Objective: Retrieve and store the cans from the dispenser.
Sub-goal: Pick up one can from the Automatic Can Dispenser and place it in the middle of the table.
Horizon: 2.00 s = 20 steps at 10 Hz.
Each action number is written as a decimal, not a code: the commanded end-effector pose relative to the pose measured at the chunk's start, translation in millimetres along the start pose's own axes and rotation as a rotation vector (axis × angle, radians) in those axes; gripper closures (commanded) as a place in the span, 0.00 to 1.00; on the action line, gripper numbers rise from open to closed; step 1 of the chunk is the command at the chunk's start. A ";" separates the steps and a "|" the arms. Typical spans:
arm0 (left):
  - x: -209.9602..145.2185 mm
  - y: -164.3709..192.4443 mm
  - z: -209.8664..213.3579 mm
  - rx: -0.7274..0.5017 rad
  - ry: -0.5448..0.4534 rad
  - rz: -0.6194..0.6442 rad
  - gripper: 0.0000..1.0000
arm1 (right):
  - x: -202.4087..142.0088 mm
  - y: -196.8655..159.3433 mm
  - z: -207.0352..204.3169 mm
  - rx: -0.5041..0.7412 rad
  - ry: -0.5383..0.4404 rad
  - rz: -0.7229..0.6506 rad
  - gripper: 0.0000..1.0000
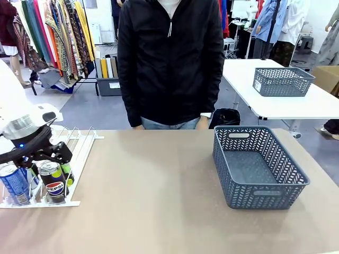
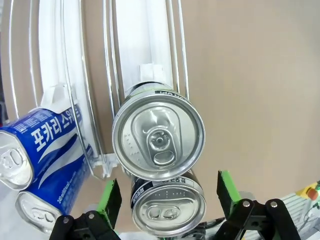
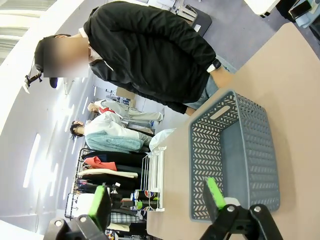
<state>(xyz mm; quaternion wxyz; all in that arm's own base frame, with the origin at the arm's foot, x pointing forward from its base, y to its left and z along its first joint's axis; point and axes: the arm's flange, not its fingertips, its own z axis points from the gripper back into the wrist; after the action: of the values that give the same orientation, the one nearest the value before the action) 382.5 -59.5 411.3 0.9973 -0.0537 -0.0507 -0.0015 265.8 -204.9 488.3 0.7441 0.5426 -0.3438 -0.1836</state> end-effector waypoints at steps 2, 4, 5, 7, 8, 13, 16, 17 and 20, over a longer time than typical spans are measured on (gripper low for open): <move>-3.8 -2.2 -2.6 0.048 0.019 0.025 0.00 | 3.7 1.0 -1.4 0.020 -0.016 0.023 0.00; -3.8 -2.8 -4.2 0.061 0.022 0.009 1.00 | 3.7 1.0 -1.4 0.020 -0.016 0.023 0.00; -3.4 -2.6 -4.1 0.060 0.026 0.008 1.00 | 3.7 1.0 -1.4 0.020 -0.016 0.023 0.00; -3.3 -2.4 -4.4 0.062 0.008 0.004 1.00 | 3.7 1.0 -1.4 0.020 -0.016 0.023 0.00; -3.3 -2.6 -4.6 0.062 0.008 0.003 1.00 | 3.7 1.0 -1.4 0.020 -0.016 0.023 0.00; -26.7 2.6 90.3 0.030 -0.027 0.012 1.00 | 3.7 1.0 -1.4 0.020 -0.016 0.023 0.00; -45.9 3.2 176.5 -0.005 -0.141 -0.080 1.00 | 3.7 1.0 -1.4 0.020 -0.016 0.023 0.00; -48.8 4.6 200.4 -0.019 -0.204 -0.054 1.00 | 3.7 1.0 -1.4 0.020 -0.016 0.023 0.00; -49.5 18.0 221.3 -0.050 -0.269 0.002 1.00 | 3.7 1.0 -1.4 0.020 -0.016 0.023 0.00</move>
<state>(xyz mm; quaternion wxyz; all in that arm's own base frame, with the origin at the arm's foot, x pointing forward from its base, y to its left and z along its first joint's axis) 303.6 -24.4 630.3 0.9817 -0.0669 -0.1783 -0.0041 266.0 -205.0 488.0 0.7443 0.5427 -0.3431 -0.1837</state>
